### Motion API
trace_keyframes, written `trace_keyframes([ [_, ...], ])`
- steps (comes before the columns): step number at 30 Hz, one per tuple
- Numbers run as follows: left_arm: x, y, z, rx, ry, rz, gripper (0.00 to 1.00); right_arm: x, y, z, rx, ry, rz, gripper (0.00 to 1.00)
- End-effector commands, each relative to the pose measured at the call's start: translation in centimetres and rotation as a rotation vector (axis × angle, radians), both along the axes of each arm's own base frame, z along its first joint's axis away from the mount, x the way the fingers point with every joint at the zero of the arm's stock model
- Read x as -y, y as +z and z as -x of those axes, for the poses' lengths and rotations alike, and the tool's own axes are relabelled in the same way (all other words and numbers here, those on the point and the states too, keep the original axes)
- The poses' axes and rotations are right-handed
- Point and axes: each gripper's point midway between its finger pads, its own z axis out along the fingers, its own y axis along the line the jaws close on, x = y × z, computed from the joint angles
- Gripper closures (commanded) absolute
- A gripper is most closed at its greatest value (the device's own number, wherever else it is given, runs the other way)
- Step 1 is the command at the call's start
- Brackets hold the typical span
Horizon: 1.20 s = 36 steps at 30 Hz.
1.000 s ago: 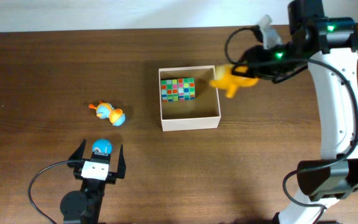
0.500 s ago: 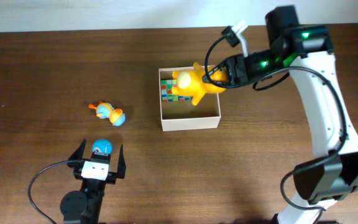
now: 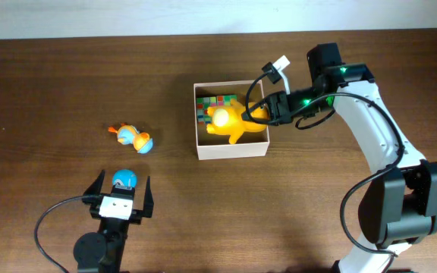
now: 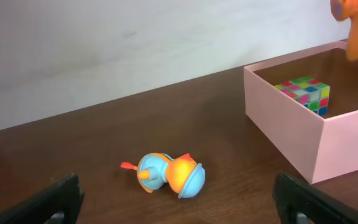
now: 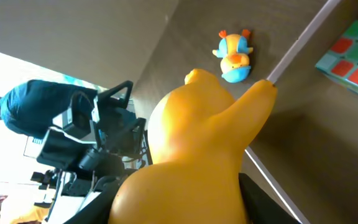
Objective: Pack container
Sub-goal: 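Lower the duck into the box and open the right gripper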
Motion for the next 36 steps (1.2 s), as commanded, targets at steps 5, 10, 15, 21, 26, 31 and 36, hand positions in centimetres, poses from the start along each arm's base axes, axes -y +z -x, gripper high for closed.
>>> trace_keyframes([
  [5,-0.3,-0.1,0.0,0.005,0.012,-0.012,0.01,0.1,-1.3,0.2,0.031,0.001,0.029,0.53],
  [10,-0.3,-0.1,0.0,0.005,0.012,-0.012,0.01,-0.1,-2.5,0.4,0.037,0.008,0.030,0.53],
  [15,-0.3,-0.1,0.0,0.006,0.012,-0.012,0.01,-1.2,-3.5,0.8,0.039,0.032,0.052,0.53],
  [21,-0.3,-0.1,0.0,0.005,0.012,-0.012,0.01,-2.9,-4.5,0.1,0.044,0.034,0.081,0.53],
  [26,-0.3,-0.1,0.0,0.005,0.012,-0.012,0.01,-3.3,-5.1,-0.5,0.042,0.027,0.080,0.53],
  [31,-0.3,-0.1,0.0,0.005,0.012,-0.012,0.01,-2.8,-5.4,-0.9,0.043,0.012,0.095,0.53],
  [36,-0.3,-0.1,0.0,0.005,0.012,-0.012,0.01,-2.6,-5.7,-1.2,0.056,0.001,0.113,0.54],
])
